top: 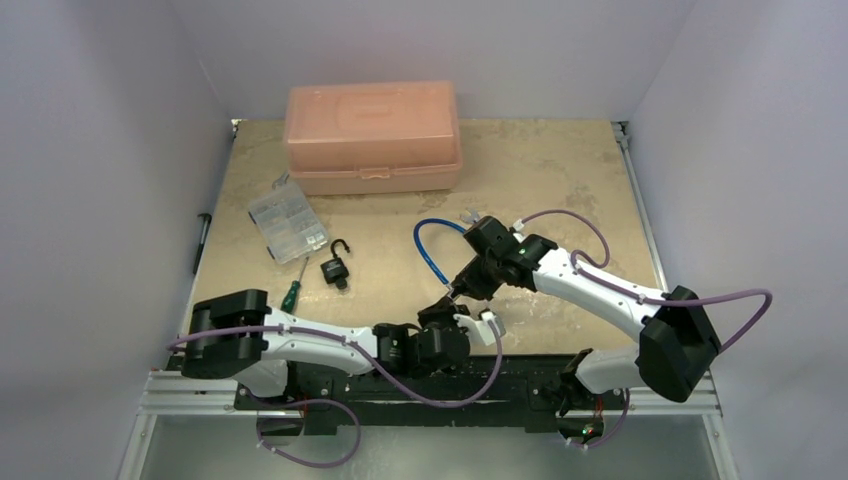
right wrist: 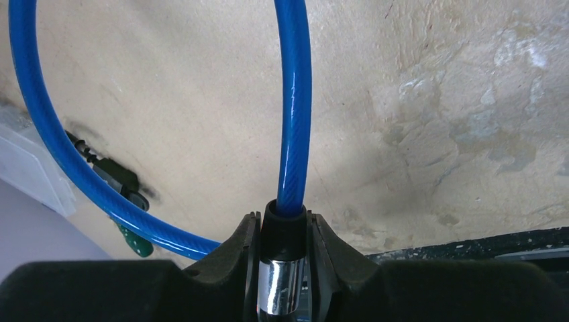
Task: Unlock with the key
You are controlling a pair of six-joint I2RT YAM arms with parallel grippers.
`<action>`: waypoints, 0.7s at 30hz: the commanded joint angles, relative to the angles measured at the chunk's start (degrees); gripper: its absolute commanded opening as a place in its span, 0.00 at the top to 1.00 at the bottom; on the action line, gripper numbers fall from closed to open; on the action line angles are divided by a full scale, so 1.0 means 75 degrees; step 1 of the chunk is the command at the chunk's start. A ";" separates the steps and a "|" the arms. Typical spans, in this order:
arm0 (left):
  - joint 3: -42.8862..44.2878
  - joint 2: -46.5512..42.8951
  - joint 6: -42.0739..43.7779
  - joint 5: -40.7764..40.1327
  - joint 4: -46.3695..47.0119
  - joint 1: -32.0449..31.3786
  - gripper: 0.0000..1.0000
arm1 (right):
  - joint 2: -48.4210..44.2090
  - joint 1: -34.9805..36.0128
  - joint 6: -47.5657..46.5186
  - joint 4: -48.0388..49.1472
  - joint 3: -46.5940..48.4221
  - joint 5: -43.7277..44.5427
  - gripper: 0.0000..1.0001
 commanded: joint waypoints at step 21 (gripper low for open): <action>0.0574 -0.0424 -0.0234 0.0429 -0.1307 -0.0574 0.25 | -0.0723 0.0107 -0.0867 0.0692 -0.0460 -0.0274 1.00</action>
